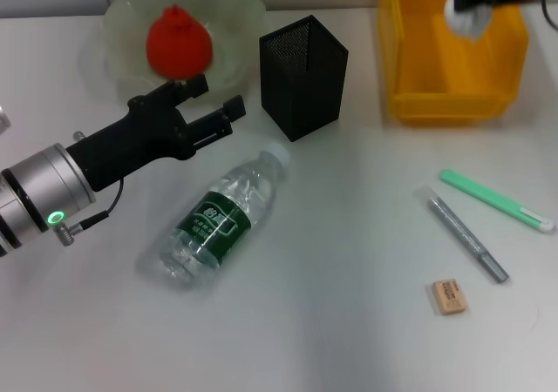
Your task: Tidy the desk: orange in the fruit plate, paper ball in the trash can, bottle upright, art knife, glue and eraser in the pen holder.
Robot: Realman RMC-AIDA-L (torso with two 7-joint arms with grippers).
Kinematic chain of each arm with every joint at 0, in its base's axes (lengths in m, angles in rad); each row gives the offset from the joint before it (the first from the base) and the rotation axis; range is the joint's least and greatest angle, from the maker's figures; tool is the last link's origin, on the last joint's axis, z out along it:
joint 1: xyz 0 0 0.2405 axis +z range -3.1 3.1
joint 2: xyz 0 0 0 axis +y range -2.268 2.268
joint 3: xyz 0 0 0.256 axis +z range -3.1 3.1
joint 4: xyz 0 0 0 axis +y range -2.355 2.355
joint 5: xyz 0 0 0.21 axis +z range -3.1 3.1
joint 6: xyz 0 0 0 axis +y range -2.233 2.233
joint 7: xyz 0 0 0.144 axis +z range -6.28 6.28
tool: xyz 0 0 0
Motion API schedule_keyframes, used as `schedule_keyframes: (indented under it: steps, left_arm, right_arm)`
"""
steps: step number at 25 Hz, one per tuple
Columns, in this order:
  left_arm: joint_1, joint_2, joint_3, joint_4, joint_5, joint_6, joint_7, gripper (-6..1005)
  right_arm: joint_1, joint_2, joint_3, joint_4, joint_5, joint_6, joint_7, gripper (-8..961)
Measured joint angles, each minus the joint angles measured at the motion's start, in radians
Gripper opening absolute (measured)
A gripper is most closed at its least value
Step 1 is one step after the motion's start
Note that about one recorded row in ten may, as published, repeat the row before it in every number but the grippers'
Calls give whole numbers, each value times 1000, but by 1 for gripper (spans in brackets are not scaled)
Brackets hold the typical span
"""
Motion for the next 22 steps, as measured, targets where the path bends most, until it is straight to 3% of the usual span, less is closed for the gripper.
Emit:
schedule_keyframes:
  steps: [3,8,11,16,19,22]
  left_arm:
    - [1,-1,-1,-13,-24,0,0,784]
    - [-13,-3,6,-25,-38,-38,-16,785]
    - [-25,-3,7,-28,-38,-101,-103,785]
    - [-24,5,9,-19,-32,-95,-170,785]
    - [-20,10,9,-8,-13,-46,-166,785]
    - [-19,13,9,29,54,-8,-169,785]
  right_arm:
    - [16,-1,-2,33,-1,85,-37,415]
    - [61,0,-8,126,-3,167,-65,505]
    - [52,3,-8,134,5,180,-86,560]
    - [-39,4,-22,108,169,132,-205,659]
    - [-135,5,-23,98,345,112,-340,723]
    - [-248,8,-21,133,603,114,-580,723]
